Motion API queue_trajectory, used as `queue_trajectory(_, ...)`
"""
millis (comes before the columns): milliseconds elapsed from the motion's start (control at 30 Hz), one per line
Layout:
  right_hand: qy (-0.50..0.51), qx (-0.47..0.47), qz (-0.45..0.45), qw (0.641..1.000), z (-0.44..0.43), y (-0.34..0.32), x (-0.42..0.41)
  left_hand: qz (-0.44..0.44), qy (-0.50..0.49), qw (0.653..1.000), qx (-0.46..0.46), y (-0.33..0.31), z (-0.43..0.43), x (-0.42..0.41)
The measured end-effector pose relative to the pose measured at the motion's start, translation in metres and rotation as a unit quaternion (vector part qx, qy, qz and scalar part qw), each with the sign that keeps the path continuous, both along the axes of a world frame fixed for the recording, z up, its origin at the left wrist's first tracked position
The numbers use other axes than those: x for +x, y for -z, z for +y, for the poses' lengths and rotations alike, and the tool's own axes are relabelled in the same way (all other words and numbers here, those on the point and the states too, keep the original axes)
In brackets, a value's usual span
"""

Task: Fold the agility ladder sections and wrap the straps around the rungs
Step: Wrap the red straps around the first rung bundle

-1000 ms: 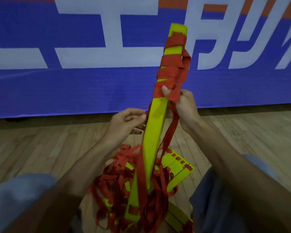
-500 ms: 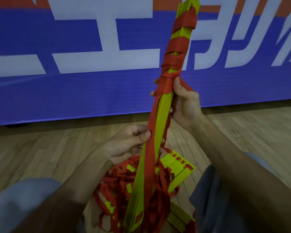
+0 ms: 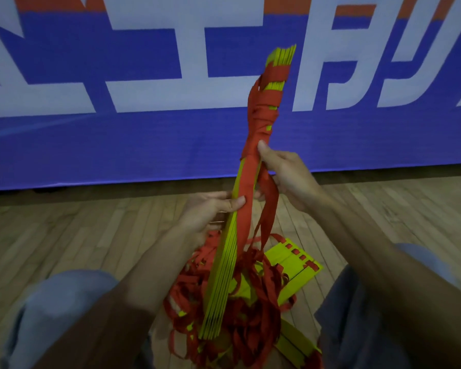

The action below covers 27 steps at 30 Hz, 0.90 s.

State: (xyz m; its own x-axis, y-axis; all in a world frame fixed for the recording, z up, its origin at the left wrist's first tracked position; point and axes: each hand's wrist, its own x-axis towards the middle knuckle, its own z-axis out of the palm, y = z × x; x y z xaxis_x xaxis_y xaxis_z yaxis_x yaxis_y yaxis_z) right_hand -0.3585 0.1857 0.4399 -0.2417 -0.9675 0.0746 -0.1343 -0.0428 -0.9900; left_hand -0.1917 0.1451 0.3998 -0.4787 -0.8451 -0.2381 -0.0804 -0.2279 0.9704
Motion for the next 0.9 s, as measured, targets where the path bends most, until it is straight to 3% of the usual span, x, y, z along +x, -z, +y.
queue_trajectory(67, 0.021, 0.007, 0.028, 0.999, 0.000, 0.004, 0.003, -0.033, -0.039, 0.995, -0.088, 0.004, 0.003, -0.004)
queue_trajectory(167, 0.062, 0.029, 0.081, 0.994, -0.002, 0.008, 0.002, -0.148, -0.087, 0.952, -0.252, 0.010, 0.003, -0.008)
queue_trajectory(233, 0.081, 0.035, 0.101, 0.991, -0.002, 0.007, -0.001, -0.168, -0.091, 0.945, -0.265, 0.011, 0.001, -0.008)
queue_trajectory(367, 0.097, 0.002, 0.061, 0.993, -0.004, 0.005, -0.007, -0.122, -0.043, 0.950, -0.284, 0.006, 0.004, -0.009)
queue_trajectory(667, 0.025, -0.123, -0.103, 0.987, -0.002, -0.002, -0.016, 0.052, 0.065, 0.982, -0.171, -0.007, 0.001, -0.001)
queue_trajectory(800, -0.045, -0.172, -0.176, 0.968, 0.004, -0.006, -0.016, 0.101, 0.193, 0.972, -0.082, -0.010, 0.005, 0.003)
queue_trajectory(900, -0.068, -0.195, -0.212, 0.955, 0.005, -0.005, -0.020, 0.132, 0.299, 0.944, -0.032, -0.011, 0.007, 0.007)
